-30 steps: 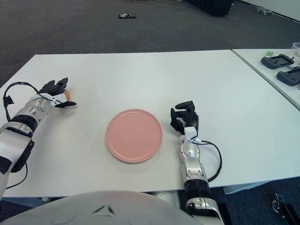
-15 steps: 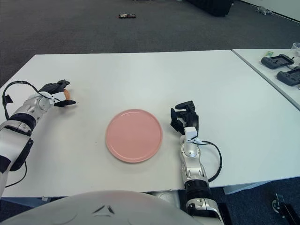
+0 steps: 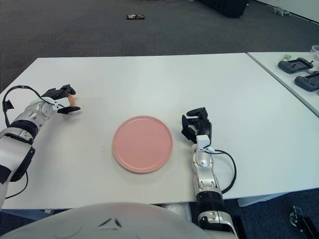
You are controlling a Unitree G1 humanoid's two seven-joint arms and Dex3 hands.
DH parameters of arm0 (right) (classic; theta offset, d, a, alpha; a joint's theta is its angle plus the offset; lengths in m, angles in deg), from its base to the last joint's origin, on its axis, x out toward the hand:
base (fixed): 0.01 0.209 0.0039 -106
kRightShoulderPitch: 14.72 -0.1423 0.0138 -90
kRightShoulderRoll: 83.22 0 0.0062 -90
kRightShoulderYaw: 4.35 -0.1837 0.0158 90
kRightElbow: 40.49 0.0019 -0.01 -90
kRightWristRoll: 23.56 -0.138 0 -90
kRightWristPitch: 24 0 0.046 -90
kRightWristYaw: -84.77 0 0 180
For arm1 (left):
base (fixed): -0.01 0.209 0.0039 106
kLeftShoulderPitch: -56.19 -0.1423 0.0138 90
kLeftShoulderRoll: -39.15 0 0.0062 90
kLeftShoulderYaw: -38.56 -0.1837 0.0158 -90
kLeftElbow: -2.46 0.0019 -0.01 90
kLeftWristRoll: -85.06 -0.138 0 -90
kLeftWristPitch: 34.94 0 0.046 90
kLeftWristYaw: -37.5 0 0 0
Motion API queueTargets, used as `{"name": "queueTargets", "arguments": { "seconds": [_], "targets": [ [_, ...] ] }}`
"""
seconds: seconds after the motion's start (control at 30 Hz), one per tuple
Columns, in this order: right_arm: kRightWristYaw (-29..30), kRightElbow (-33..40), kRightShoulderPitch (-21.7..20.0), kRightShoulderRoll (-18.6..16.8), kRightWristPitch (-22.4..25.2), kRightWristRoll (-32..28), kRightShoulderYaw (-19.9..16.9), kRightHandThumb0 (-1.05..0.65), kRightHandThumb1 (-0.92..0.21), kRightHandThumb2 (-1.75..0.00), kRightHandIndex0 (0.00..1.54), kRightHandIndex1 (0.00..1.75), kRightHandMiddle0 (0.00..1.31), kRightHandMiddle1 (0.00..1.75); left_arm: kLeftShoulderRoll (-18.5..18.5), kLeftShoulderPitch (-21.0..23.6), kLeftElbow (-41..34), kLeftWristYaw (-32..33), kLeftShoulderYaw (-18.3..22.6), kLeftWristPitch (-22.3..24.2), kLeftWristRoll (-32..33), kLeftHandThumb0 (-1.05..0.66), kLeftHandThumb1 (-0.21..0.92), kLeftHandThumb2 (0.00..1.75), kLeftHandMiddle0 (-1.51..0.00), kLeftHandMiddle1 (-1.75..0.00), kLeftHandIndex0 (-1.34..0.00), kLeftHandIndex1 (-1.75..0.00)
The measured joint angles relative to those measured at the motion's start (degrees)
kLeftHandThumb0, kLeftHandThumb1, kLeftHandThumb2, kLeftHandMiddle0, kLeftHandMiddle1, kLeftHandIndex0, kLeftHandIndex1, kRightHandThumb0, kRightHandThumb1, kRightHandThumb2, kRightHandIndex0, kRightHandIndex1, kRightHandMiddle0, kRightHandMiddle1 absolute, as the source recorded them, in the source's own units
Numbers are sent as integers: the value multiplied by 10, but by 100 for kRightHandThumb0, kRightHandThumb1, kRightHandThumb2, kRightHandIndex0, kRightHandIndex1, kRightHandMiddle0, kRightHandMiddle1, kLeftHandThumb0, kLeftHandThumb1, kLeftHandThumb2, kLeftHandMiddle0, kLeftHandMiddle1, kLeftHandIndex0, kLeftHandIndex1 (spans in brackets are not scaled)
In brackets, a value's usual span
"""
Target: Put the apple into the plate.
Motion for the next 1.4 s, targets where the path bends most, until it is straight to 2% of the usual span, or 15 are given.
{"name": "queueTargets", "arguments": {
  "seconds": [0.1,0.13,0.17,0.2,0.3,0.4,0.6,0.87,1.4],
  "targets": [
    [0,1,1,0,0,0,-1,-37,-74,-77,67,120,30,175,1,0,0,15,-8,-3,-7,-39,25,107,-67,-169,-57,-173],
    [0,1,1,0,-1,0,-1,-37,-74,-77,67,120,30,175,2,0,0,25,-12,-2,-10,-22,25,114,-67,-170,-59,-174],
    [0,1,1,0,-1,0,-1,-37,-74,-78,67,120,30,175,3,0,1,34,-14,-2,-13,4,23,125,-67,-172,-63,-174],
    [0,1,1,0,-1,0,-1,-37,-74,-78,67,120,30,175,6,-1,1,45,-18,-2,-17,21,22,132,-68,-173,-67,-174],
    [0,1,1,0,0,0,-2,-37,-73,-79,66,121,31,175,14,-4,0,74,-22,-1,-22,41,21,141,-69,-174,-73,-175],
    [0,1,1,-1,1,-1,-3,-37,-73,-79,66,123,31,175,26,-11,-3,106,-15,5,-17,48,19,145,-70,-174,-82,-175],
    [1,1,1,-3,0,-1,-5,-37,-72,-80,66,125,31,175,43,-22,-5,159,-2,8,-3,52,18,149,-72,-175,-92,-175],
    [1,1,1,-4,-2,-2,-6,-38,-70,-83,66,125,33,175,46,-29,-6,197,-4,-5,-3,53,17,150,-73,-175,-95,-175],
    [-2,1,2,-4,-8,-9,-9,-38,-70,-83,65,126,32,175,46,-33,-6,208,9,-23,10,53,16,151,-74,-175,-97,-175]
  ]
}}
